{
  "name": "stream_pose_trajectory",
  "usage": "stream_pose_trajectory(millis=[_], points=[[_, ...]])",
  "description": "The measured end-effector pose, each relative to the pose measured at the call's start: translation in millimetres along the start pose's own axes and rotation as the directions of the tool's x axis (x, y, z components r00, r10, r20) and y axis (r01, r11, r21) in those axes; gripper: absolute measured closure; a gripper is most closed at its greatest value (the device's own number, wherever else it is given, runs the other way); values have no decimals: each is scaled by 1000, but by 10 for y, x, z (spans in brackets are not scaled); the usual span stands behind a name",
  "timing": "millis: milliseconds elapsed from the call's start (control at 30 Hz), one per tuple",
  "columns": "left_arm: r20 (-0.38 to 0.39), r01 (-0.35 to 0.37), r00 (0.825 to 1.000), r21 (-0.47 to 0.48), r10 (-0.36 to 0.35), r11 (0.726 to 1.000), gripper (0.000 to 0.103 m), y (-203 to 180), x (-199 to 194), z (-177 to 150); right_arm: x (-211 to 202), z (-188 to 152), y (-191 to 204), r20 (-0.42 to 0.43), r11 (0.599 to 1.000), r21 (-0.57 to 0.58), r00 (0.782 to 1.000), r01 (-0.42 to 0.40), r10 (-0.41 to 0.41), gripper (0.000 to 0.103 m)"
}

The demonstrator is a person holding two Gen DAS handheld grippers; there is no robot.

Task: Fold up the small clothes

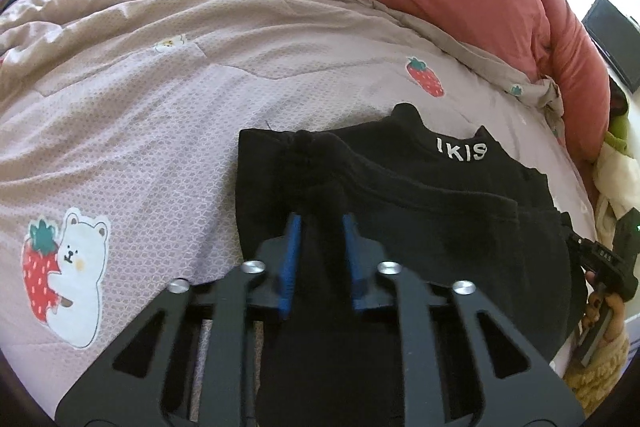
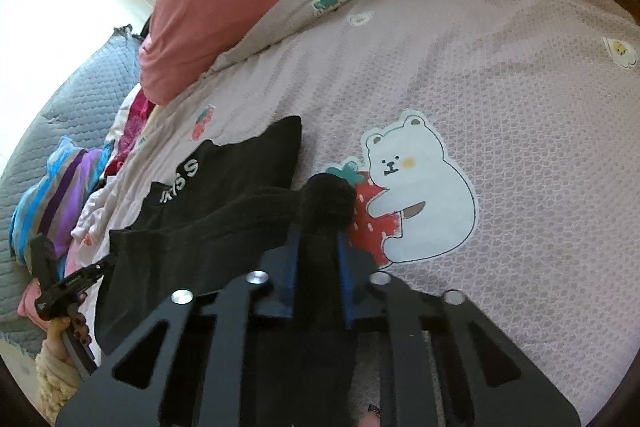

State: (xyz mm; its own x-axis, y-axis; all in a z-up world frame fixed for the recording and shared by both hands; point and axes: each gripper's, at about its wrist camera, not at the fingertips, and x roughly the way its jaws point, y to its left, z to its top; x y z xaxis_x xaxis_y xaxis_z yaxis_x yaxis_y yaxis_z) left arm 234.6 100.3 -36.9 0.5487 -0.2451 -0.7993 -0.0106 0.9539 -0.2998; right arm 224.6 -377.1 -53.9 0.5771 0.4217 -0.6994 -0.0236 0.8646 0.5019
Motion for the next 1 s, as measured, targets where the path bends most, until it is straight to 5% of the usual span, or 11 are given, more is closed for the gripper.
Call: stream_pose_trajectory(millis=[233,533,700,1000], points=[[89,18,996,10,-18,1000,99,-20,-276,-19,-261,39,162,72,998,-56,997,13,-9,94],[251,12,968,-3,-11,1000,99,45,-817,117,-490,345,508,175,990,-138,983,-32,56,94],[240,3,971,-51,9,999,99,161,-716,131,-326,519,630,179,987,-157,983,-22,50,94],[190,-27,981,-83,42,996,99,259,-420,89,144,555,643,135,974,-196,987,111,-86,94]])
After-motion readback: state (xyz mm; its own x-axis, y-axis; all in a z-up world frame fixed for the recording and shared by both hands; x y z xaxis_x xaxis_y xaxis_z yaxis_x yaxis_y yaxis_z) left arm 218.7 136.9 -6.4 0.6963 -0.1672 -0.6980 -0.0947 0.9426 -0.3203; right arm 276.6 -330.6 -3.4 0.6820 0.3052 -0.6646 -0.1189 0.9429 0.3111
